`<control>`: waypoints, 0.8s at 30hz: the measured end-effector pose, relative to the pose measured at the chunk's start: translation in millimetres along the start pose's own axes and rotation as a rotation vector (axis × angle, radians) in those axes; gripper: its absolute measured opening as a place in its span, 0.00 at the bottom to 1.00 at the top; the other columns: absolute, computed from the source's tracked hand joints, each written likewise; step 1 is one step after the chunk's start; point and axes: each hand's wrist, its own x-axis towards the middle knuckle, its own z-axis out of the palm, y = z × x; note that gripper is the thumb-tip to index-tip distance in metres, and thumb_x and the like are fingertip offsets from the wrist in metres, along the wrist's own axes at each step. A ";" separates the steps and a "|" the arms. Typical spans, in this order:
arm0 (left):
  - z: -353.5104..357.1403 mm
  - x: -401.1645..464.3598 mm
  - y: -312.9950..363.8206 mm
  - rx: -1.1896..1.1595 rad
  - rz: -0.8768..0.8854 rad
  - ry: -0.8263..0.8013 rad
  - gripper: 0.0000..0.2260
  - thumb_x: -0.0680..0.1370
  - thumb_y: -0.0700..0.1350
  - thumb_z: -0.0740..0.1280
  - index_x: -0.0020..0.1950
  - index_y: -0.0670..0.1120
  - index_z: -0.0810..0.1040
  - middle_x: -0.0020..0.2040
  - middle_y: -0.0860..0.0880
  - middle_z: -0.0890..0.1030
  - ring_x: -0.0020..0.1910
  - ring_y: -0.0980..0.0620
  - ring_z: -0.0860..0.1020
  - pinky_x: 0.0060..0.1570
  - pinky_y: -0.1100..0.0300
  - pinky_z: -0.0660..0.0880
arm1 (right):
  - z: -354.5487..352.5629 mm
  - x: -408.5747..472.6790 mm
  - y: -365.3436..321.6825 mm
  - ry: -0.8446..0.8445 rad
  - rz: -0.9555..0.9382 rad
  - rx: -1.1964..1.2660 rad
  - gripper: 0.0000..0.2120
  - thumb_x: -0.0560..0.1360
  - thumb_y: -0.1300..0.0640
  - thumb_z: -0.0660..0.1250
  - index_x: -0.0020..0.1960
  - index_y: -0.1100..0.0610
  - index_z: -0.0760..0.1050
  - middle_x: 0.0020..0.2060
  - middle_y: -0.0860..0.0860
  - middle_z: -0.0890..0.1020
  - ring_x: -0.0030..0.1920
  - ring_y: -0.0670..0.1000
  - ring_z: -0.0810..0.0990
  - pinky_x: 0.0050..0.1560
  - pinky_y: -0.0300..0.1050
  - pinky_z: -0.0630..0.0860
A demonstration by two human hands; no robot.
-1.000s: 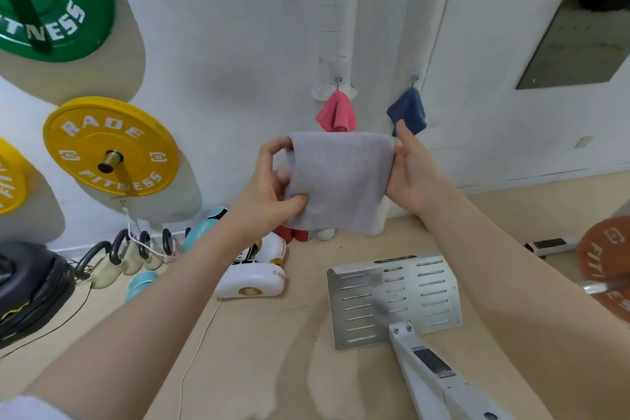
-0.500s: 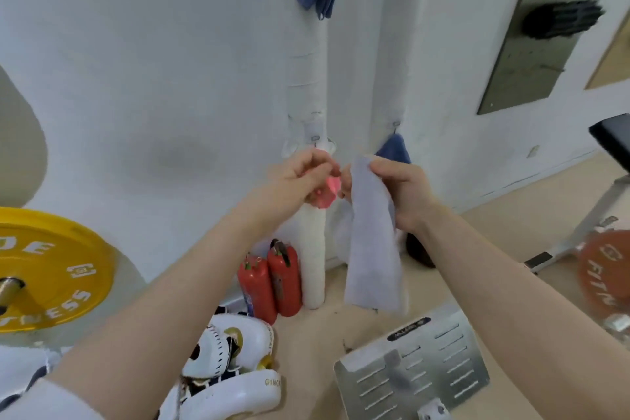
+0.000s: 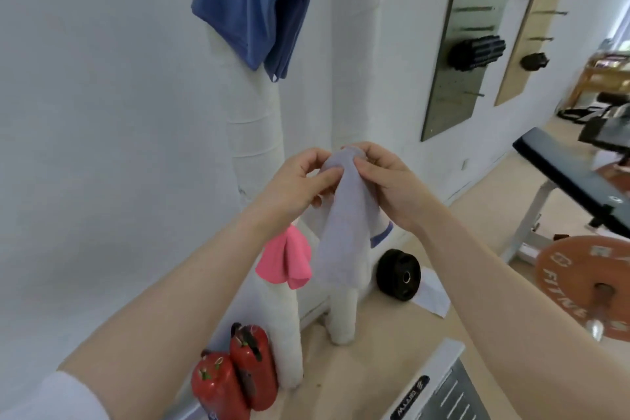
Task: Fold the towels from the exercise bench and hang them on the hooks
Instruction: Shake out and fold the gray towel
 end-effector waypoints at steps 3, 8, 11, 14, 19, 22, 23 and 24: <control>-9.9 47.3 1.8 0.072 0.044 -0.010 0.09 0.75 0.40 0.67 0.38 0.48 0.70 0.30 0.47 0.75 0.23 0.57 0.71 0.25 0.65 0.65 | -22.1 39.3 -9.1 0.053 -0.045 -0.303 0.07 0.78 0.61 0.61 0.45 0.53 0.76 0.40 0.50 0.79 0.42 0.47 0.77 0.46 0.41 0.73; -8.3 127.3 13.3 0.149 0.163 0.032 0.08 0.75 0.42 0.68 0.41 0.48 0.70 0.29 0.49 0.75 0.22 0.58 0.70 0.28 0.66 0.68 | -57.4 104.7 -30.7 0.206 -0.170 -0.536 0.05 0.77 0.63 0.61 0.50 0.60 0.75 0.38 0.50 0.77 0.36 0.40 0.75 0.38 0.32 0.73; 2.7 179.5 18.0 0.089 0.203 0.117 0.07 0.76 0.42 0.67 0.42 0.49 0.70 0.32 0.49 0.75 0.25 0.56 0.72 0.31 0.62 0.70 | -83.0 144.8 -47.6 0.343 -0.250 -0.532 0.04 0.76 0.62 0.64 0.50 0.57 0.75 0.40 0.48 0.80 0.36 0.38 0.77 0.38 0.30 0.74; 14.5 236.0 25.3 0.027 0.215 0.177 0.05 0.76 0.42 0.65 0.42 0.49 0.70 0.34 0.50 0.75 0.29 0.53 0.73 0.35 0.58 0.71 | -111.6 185.0 -66.2 0.424 -0.287 -0.484 0.03 0.76 0.61 0.64 0.49 0.56 0.75 0.40 0.49 0.80 0.36 0.40 0.79 0.38 0.32 0.76; 24.5 324.0 52.9 0.320 0.417 0.336 0.03 0.75 0.44 0.65 0.44 0.48 0.72 0.38 0.54 0.75 0.37 0.56 0.72 0.37 0.68 0.67 | -158.2 257.4 -101.7 0.427 -0.365 -0.422 0.03 0.74 0.61 0.65 0.46 0.55 0.75 0.42 0.57 0.81 0.42 0.52 0.80 0.48 0.52 0.80; 20.6 370.4 74.6 0.373 0.494 0.421 0.02 0.76 0.44 0.65 0.45 0.48 0.72 0.41 0.52 0.76 0.40 0.53 0.72 0.37 0.66 0.65 | -176.9 300.8 -133.7 0.420 -0.415 -0.413 0.04 0.72 0.60 0.66 0.44 0.53 0.78 0.45 0.63 0.81 0.45 0.56 0.80 0.55 0.62 0.77; 18.8 383.4 82.0 0.374 0.505 0.444 0.02 0.76 0.44 0.65 0.45 0.48 0.72 0.41 0.52 0.76 0.40 0.53 0.73 0.37 0.66 0.65 | -180.9 314.1 -144.4 0.419 -0.434 -0.408 0.04 0.71 0.60 0.67 0.44 0.53 0.79 0.46 0.64 0.82 0.46 0.57 0.80 0.56 0.62 0.77; 17.2 395.6 88.8 0.360 0.512 0.465 0.02 0.76 0.45 0.65 0.45 0.48 0.73 0.41 0.53 0.76 0.40 0.53 0.73 0.37 0.66 0.66 | -184.5 326.5 -154.2 0.416 -0.455 -0.404 0.04 0.71 0.60 0.67 0.44 0.54 0.80 0.46 0.64 0.82 0.46 0.57 0.80 0.56 0.60 0.77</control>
